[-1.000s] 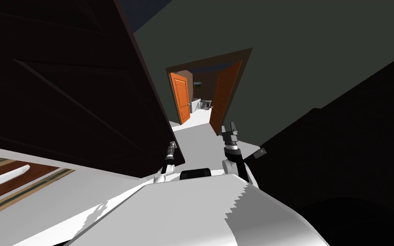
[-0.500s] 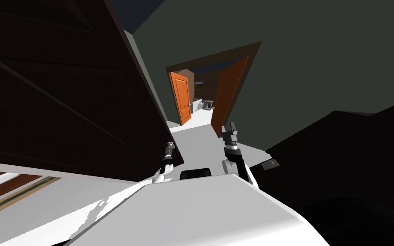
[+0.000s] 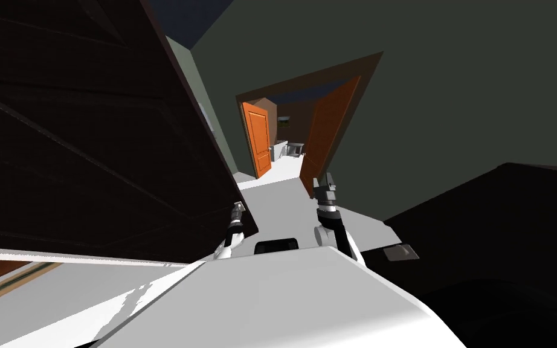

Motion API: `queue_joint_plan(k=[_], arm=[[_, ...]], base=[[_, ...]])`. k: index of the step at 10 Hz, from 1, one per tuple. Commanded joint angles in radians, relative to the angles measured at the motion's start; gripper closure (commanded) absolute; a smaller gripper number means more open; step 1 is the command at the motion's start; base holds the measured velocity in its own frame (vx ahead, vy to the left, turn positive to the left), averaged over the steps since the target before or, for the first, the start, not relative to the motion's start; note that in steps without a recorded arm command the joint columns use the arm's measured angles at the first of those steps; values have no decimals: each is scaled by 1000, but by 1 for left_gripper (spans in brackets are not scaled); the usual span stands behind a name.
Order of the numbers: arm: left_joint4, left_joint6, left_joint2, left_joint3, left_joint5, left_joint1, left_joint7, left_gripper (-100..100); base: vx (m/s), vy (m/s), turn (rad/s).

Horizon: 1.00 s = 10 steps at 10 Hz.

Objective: Push the door open

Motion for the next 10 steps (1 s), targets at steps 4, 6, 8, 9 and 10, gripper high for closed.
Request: queue_joint_plan(k=[4,6,8,9,10], arm=[[-7,-4,13,48,29,2,-18,100],[-5,-7,17,75,44,4,-27,100],[-4,-9,20,97,58,6,-35,100],[-3,-10,21,103,61,6,-37,100],[-3,-11,22,112,67,7,-40,100]], base=[[214,-31,53],[229,-40,63],[223,-25,50],[194,-39,54],[200,-37,49]])
